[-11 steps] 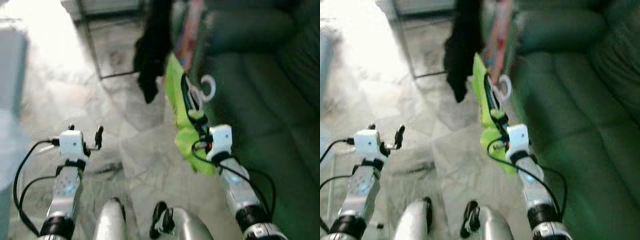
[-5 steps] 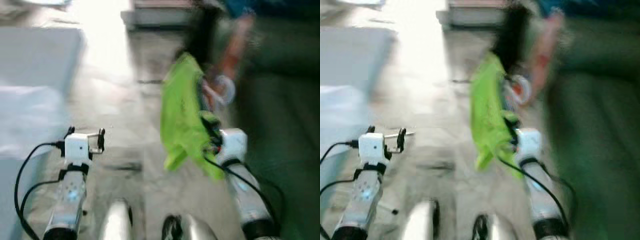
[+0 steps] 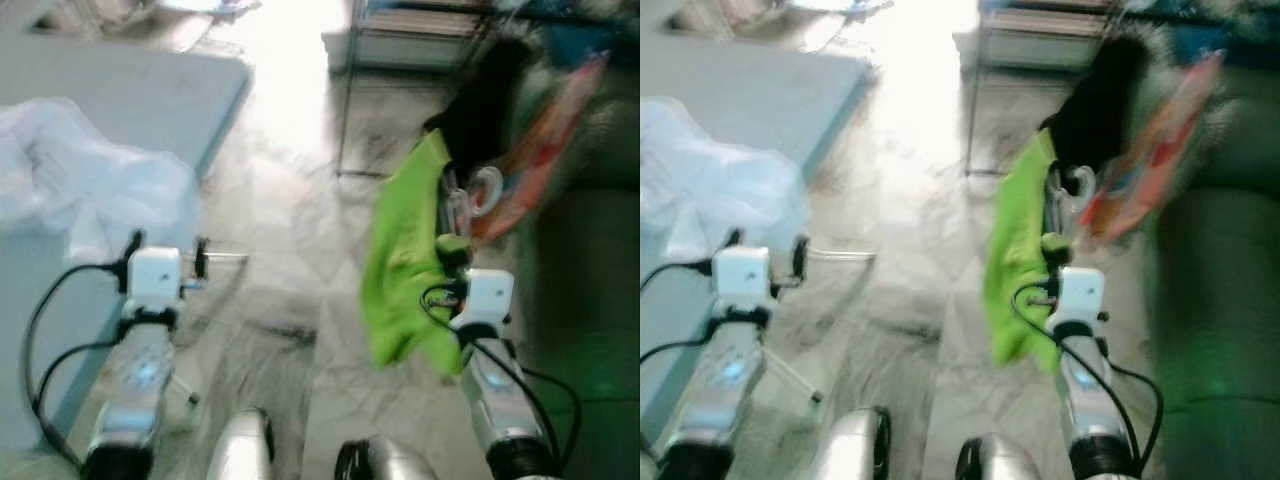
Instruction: Hang hanger
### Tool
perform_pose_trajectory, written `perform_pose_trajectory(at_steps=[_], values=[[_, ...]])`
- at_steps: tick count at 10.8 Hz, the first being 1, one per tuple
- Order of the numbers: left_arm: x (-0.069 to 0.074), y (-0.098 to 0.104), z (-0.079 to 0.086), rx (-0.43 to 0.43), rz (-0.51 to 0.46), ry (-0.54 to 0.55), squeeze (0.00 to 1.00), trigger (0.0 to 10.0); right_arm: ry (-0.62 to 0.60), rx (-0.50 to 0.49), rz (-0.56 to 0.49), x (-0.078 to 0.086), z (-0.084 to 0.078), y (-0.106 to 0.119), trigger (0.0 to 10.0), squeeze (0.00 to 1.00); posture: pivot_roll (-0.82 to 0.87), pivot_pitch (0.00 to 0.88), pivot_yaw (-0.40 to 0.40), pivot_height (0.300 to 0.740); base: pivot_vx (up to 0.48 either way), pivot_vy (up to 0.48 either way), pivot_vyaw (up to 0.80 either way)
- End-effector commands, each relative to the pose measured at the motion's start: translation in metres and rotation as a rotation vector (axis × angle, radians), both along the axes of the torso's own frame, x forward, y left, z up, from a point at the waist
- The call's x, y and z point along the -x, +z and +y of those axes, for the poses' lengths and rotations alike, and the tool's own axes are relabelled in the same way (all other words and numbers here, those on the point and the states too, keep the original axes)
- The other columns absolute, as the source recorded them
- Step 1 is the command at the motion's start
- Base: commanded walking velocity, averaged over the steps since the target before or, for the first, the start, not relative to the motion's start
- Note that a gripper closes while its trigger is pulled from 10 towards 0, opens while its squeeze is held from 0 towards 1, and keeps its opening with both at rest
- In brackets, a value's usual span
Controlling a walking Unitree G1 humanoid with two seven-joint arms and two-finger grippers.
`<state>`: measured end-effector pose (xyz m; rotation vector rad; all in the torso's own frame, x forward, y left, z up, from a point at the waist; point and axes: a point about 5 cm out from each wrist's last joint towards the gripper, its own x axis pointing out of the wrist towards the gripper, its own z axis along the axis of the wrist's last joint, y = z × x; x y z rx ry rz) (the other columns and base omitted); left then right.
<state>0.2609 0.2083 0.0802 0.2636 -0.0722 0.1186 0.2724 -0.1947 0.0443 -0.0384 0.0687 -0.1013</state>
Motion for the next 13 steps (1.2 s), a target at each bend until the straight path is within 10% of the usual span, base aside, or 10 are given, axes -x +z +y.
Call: perform_pose_trajectory(at_steps=[1, 4, 10, 13], values=[[0.004, -0.004, -0.001, 0.022, 0.029, -0.005, 0.00, 10.0, -0.048, 0.021, -0.030, 0.006, -0.009, 0.002, 10.0, 0.00, 0.09, 0.136, -0.011, 0.740, 0.000, 0.000, 0.00], [0.021, -0.010, -0.001, 0.112, 0.055, -0.036, 0.00, 10.0, -0.004, 0.031, 0.106, 0.029, -0.009, -0.017, 10.0, 0.00, 0.07, 0.157, -0.054, 0.740, 0.189, 0.000, 0.00], [0.011, 0.001, 0.001, 0.084, 0.017, -0.086, 0.00, 10.0, 0.326, 0.020, 0.007, -0.009, 0.052, 0.016, 10.0, 0.00, 0.12, 0.139, -0.099, 0.740, 0.407, 0.252, 0.00], [0.005, -0.001, -0.017, 0.091, 0.021, -0.152, 0.00, 10.0, 0.142, 0.073, 0.019, -0.027, 0.028, 0.022, 10.0, 0.00, 0.11, 0.141, -0.104, 0.740, 0.430, 0.085, 0.00]])
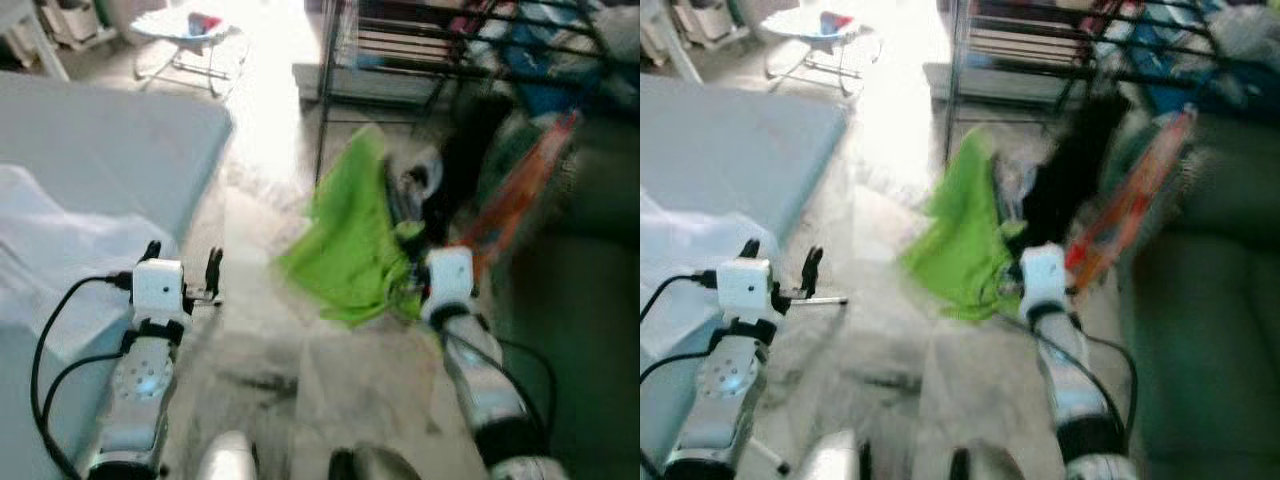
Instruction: Hang hanger
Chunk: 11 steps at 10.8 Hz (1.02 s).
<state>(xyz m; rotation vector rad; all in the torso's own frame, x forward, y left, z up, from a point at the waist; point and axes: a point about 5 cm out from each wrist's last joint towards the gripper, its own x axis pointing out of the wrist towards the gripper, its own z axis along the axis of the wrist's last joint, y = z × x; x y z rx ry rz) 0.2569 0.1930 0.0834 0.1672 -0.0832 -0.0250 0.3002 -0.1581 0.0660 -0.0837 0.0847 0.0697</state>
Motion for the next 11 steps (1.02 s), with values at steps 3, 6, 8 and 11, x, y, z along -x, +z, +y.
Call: perform_pose_trajectory(at_steps=[3, 6, 8, 11], values=[[0.000, -0.004, -0.008, -0.008, 0.018, -0.041, 0.00, 10.0, -0.102, -0.020, 0.006, -0.002, -0.021, 0.000, 10.0, 0.00, 0.10, 0.150, -0.103, 0.740, 0.480, 0.000, 0.00], [-0.003, 0.001, -0.007, -0.050, 0.009, -0.070, 0.00, 10.0, -0.142, -0.039, 0.027, -0.004, -0.019, -0.003, 10.0, 0.00, 0.10, 0.181, -0.084, 0.740, 0.480, 0.000, 0.00], [-0.005, 0.001, -0.009, -0.040, 0.019, -0.084, 0.00, 10.0, -0.099, -0.009, 0.011, -0.012, -0.013, 0.001, 10.0, 0.00, 0.10, 0.206, -0.078, 0.740, 0.463, 0.000, 0.00], [-0.008, 0.000, -0.009, 0.000, 0.040, -0.048, 0.00, 10.0, -0.020, 0.023, -0.031, -0.033, -0.002, 0.020, 10.0, 0.00, 0.10, 0.215, -0.091, 0.740, 0.319, 0.347, 0.00]])
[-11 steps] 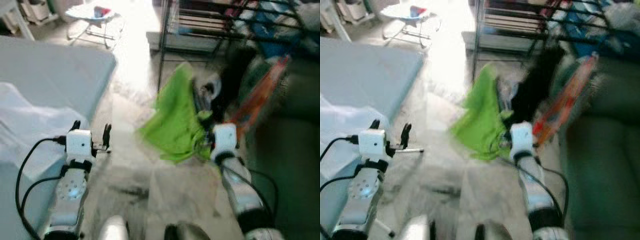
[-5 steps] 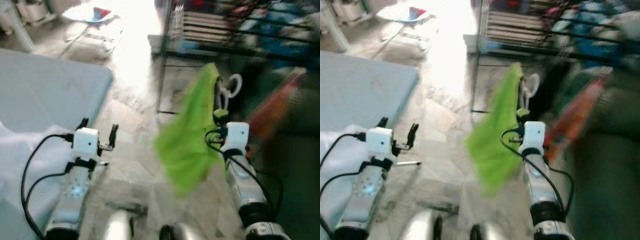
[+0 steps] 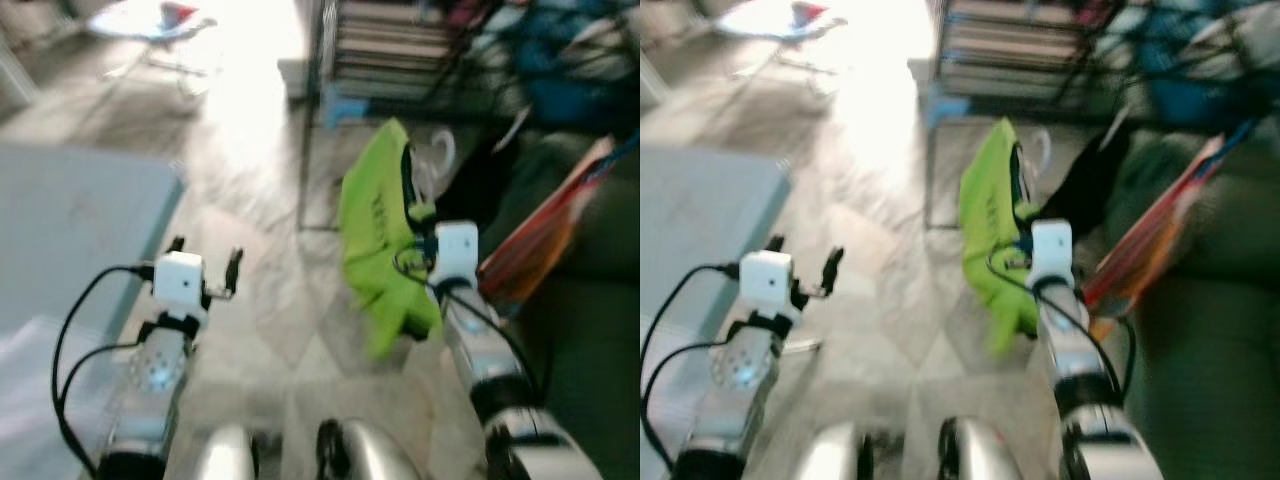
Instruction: Hang hanger
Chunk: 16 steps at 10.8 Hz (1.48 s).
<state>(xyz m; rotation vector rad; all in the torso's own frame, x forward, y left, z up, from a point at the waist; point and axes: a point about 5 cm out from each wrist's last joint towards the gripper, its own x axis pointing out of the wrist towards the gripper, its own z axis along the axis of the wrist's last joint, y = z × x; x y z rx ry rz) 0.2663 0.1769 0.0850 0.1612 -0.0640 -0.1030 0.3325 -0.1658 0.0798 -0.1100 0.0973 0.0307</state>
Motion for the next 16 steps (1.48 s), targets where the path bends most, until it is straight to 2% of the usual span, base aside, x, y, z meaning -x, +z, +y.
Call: perform_pose_trajectory(at_steps=[1, 3, 5, 6, 7, 9, 11, 13, 15, 16], values=[[0.002, -0.002, 0.010, -0.005, 0.015, 0.045, 0.00, 10.0, 0.056, 0.004, -0.073, -0.011, 0.014, 0.017, 10.0, 0.00, 0.11, 0.218, -0.095, 0.740, 0.000, 0.458, 0.00], [0.004, -0.001, 0.012, -0.022, 0.005, 0.056, 0.00, 10.0, 0.089, 0.014, -0.093, -0.018, 0.028, 0.023, 10.0, 0.00, 0.12, 0.220, -0.100, 0.740, 0.000, 0.465, 0.00], [0.005, 0.000, 0.010, -0.035, -0.004, 0.043, 0.00, 10.0, 0.067, 0.018, -0.021, -0.025, 0.036, 0.020, 10.0, 0.00, 0.12, 0.226, -0.096, 0.740, 0.000, 0.000, 0.00], [0.005, 0.000, 0.009, -0.036, -0.001, 0.039, 0.00, 10.0, 0.021, -0.014, 0.020, -0.029, 0.034, 0.019, 10.0, 0.00, 0.12, 0.229, -0.095, 0.740, 0.000, 0.000, 0.00], [0.006, 0.000, 0.007, -0.031, -0.001, 0.027, 0.00, 10.0, -0.042, -0.051, 0.003, -0.038, 0.029, 0.031, 10.0, 0.00, 0.12, 0.230, -0.096, 0.740, 0.000, 0.000, 0.00], [0.007, -0.001, 0.007, -0.031, 0.001, 0.028, 0.00, 10.0, -0.037, -0.058, -0.004, -0.045, 0.030, 0.040, 10.0, 0.00, 0.13, 0.231, -0.097, 0.740, 0.000, 0.000, 0.00], [0.009, -0.001, 0.006, -0.028, 0.002, 0.021, 0.00, 10.0, 0.015, -0.056, -0.008, -0.052, 0.035, 0.050, 10.0, 0.00, 0.13, 0.236, -0.100, 0.740, 0.000, 0.000, 0.00], [0.010, -0.001, 0.006, -0.027, 0.001, 0.024, 0.00, 10.0, 0.066, -0.056, -0.014, -0.053, 0.039, 0.051, 10.0, 0.00, 0.13, 0.238, -0.100, 0.740, 0.000, 0.000, 0.00], [0.010, -0.001, 0.004, -0.030, 0.003, 0.018, 0.00, 10.0, 0.149, -0.084, 0.038, -0.051, 0.049, 0.044, 10.0, 0.00, 0.13, 0.244, -0.099, 0.740, 0.000, 0.000, 0.00], [0.011, -0.001, 0.004, -0.031, 0.007, 0.014, 0.00, 10.0, 0.186, -0.084, 0.044, -0.055, 0.053, 0.050, 10.0, 0.00, 0.14, 0.260, -0.097, 0.740, 0.000, 0.000, 0.00]])
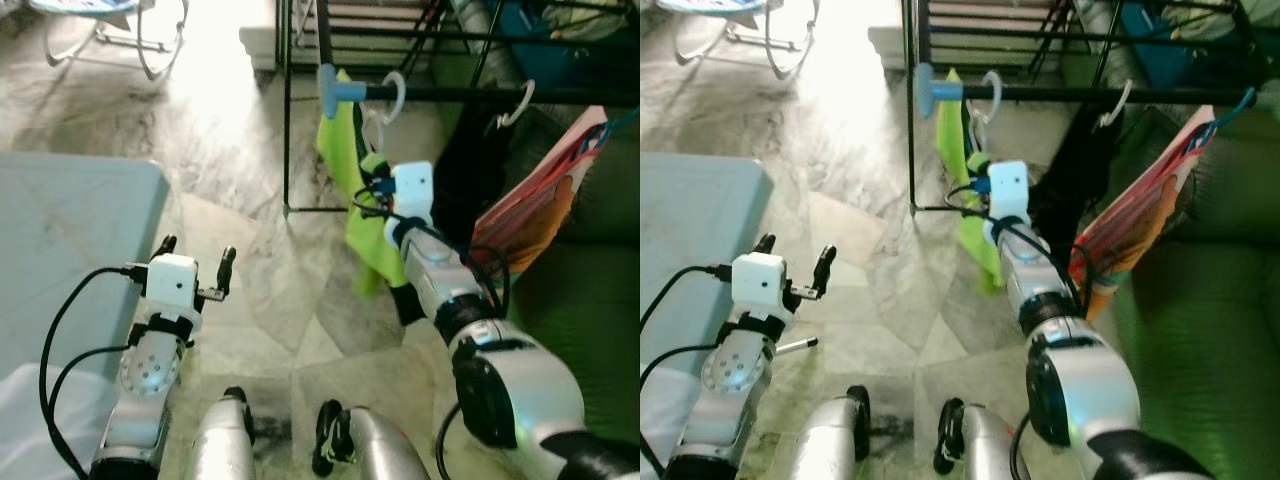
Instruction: Hang hanger
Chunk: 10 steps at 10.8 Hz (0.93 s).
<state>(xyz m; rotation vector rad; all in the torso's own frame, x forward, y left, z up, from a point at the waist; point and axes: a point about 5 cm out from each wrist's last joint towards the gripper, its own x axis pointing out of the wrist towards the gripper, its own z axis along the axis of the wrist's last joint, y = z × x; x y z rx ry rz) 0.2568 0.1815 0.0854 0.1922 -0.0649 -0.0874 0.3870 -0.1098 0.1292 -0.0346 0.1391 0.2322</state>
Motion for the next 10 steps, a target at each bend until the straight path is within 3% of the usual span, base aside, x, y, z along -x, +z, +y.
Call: perform_pose_trajectory(at_steps=[1, 3, 5, 7, 10], values=[[0.006, -0.004, -0.001, -0.005, 0.021, -0.003, 0.00, 10.0, 0.022, 0.002, -0.005, -0.007, 0.004, 0.014, 10.0, 0.00, 0.15, 0.268, -0.100, 0.740, 0.000, 0.000, 0.00], [0.011, -0.004, 0.001, -0.004, 0.024, 0.012, 0.00, 10.0, 0.056, -0.007, 0.033, -0.011, 0.012, 0.020, 10.0, 0.00, 0.18, 0.274, -0.112, 0.740, 0.000, 0.000, 0.00], [0.013, -0.004, 0.002, -0.006, 0.027, 0.019, 0.00, 10.0, 0.149, 0.053, 0.140, 0.001, 0.030, -0.005, 10.0, 0.00, 0.19, 0.274, -0.113, 0.740, 0.000, 0.000, 0.00], [0.012, -0.003, 0.001, -0.009, 0.031, 0.012, 0.00, 10.0, 0.131, 0.059, 0.230, 0.015, 0.027, -0.034, 10.0, 0.00, 0.18, 0.271, -0.110, 0.740, 0.000, 0.000, 0.00], [0.008, -0.003, -0.003, -0.009, 0.034, -0.007, 0.00, 10.0, 0.066, 0.081, 0.259, 0.022, 0.012, -0.050, 10.0, 0.00, 0.16, 0.268, -0.104, 0.740, 0.000, 0.000, 0.00]])
